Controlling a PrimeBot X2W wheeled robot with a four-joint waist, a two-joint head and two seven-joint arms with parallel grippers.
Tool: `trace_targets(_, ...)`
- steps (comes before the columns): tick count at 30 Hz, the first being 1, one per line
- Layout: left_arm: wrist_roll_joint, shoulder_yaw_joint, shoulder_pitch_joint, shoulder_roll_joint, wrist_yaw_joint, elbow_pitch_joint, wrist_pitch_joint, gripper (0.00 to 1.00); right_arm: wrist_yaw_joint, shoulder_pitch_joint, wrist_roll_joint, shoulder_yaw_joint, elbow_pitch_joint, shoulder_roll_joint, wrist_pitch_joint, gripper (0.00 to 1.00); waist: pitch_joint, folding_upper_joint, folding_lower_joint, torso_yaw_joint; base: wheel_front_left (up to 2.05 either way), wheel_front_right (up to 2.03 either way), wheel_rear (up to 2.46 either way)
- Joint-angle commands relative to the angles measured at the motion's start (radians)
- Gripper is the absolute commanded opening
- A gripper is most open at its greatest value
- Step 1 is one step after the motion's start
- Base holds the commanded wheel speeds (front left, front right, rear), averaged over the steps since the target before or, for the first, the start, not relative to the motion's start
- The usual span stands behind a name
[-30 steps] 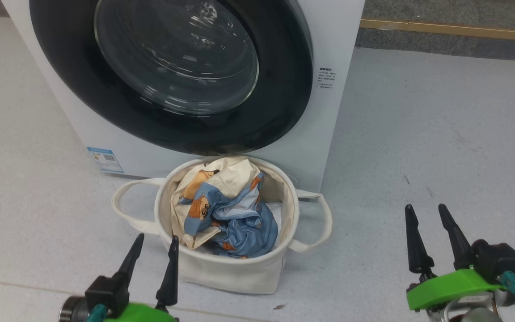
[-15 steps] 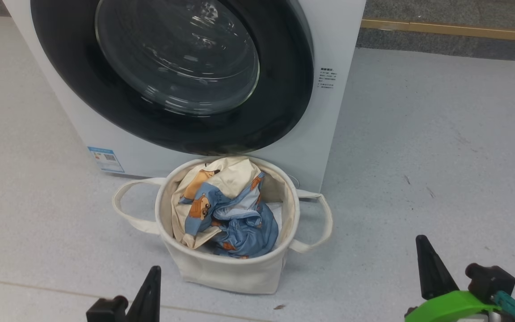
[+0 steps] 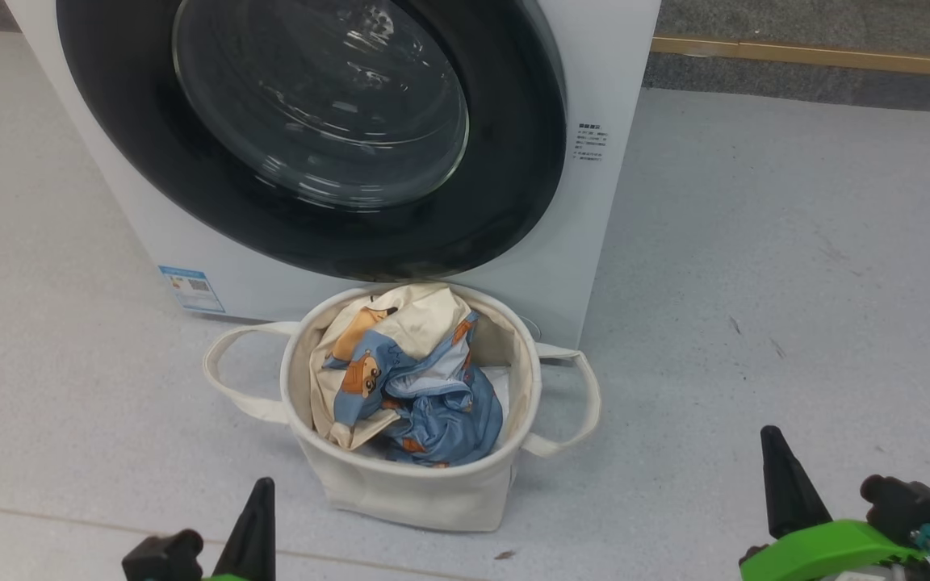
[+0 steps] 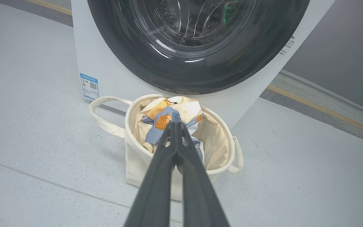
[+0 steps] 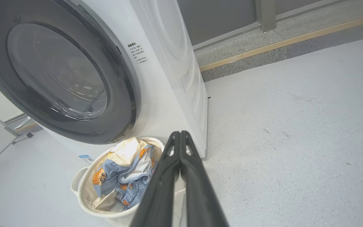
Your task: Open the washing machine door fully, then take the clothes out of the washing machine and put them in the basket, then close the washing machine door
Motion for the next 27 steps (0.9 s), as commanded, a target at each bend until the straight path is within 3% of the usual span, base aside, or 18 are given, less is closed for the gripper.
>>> trace_targets(1,-0.018,0.016,-0.037,0.001,-0.003,-0.039,0.003,0.00,0.000,-0.040,0.019,-0.004,-0.036,-0.006,0.002,0.00,0.000,0.0000,-0.0001,0.000,0.00,0.00,0.00)
trace_targets(27,-0.321,0.064,-0.045,0.002,-0.019,-0.064,0.077,0.00,0.000,-0.050,0.311,-0.024,-0.044,-0.009,0.078,0.00,-0.007,0.0000,-0.0002,0.000,0.00,0.00,0.00)
